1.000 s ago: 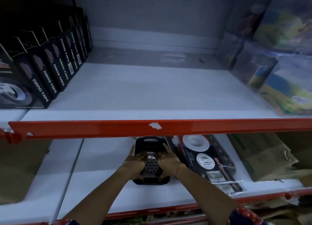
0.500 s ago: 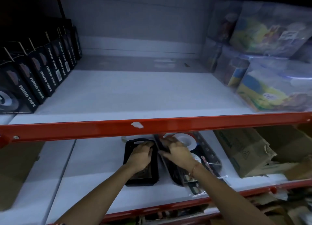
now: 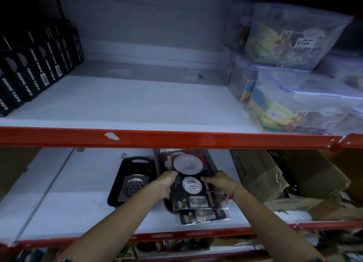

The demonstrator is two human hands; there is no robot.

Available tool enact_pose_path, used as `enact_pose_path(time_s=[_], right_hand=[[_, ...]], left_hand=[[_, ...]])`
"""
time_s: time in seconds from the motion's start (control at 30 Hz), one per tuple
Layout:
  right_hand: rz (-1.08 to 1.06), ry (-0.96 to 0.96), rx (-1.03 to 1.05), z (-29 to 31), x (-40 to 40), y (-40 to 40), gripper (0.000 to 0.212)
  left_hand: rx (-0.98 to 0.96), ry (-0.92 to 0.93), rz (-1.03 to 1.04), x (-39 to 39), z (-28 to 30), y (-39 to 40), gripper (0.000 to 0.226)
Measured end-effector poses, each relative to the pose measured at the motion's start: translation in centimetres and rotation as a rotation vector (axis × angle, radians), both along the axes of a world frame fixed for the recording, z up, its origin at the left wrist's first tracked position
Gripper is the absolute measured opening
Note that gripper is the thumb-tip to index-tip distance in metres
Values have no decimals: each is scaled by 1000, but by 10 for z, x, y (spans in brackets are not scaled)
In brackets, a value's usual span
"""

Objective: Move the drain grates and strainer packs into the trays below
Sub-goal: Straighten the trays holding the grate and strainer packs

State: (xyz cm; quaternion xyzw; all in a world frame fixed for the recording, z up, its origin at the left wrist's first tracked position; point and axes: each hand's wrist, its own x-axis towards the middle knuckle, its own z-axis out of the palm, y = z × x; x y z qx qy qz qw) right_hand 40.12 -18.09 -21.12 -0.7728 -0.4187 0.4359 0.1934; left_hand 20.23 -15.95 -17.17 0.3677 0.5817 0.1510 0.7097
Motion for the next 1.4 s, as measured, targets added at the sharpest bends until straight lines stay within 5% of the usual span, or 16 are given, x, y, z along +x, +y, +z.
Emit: enact_pose_path(time_s=[0.17, 0.37, 0.73, 0.87, 1.07, 1.2, 1.33, 1.4], right_hand=[[-35, 71, 39, 5, 9, 8, 18], [53, -7, 150, 3, 16, 41, 42], [149, -67, 135, -26, 14, 42, 43], [170, -212, 210, -22, 12, 31, 65], [421, -442, 695, -22, -14, -18, 24], [713, -453, 583, -31, -33, -49, 34], [799, -492, 485, -39, -47, -67, 72], [801, -539, 447, -41, -51, -74, 72]], left_hand=[[34, 40, 98, 14, 4, 1, 29], [193, 97, 214, 23, -12, 25, 45], [197, 119, 232, 29, -44, 24, 44], [495, 363, 75, 9, -43, 15, 42], [1037, 611, -143, -59, -54, -15, 41], [1015, 788, -423, -105, -76, -30, 43], [977, 1044, -710, -129, -84, -41, 45], [990, 1078, -756, -133, -86, -43, 41]])
